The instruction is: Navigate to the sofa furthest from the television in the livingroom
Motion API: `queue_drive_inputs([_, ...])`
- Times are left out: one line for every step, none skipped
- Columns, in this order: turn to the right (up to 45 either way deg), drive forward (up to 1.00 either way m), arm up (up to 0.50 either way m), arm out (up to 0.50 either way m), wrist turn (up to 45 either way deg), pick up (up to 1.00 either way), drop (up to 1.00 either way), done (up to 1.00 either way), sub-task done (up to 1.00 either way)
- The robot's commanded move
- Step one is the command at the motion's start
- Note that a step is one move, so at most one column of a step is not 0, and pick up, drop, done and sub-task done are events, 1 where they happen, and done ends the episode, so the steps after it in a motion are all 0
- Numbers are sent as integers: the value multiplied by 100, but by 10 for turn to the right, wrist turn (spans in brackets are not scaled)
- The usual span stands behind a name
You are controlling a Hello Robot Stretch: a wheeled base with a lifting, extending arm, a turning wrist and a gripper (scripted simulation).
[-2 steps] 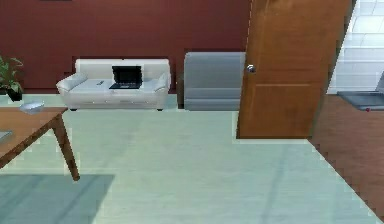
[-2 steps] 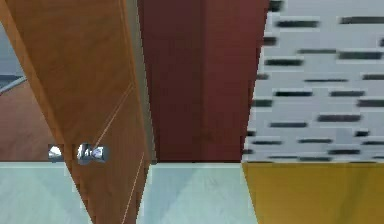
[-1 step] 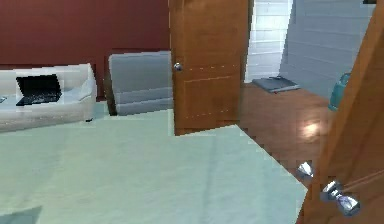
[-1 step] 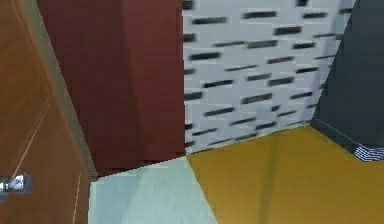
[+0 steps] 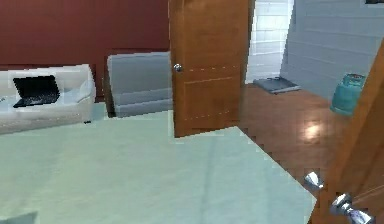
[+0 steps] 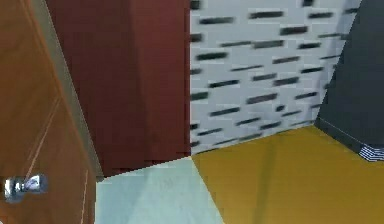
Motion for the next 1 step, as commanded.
queue_drive_inputs([-180, 0, 0, 0, 0, 0, 0, 0, 0])
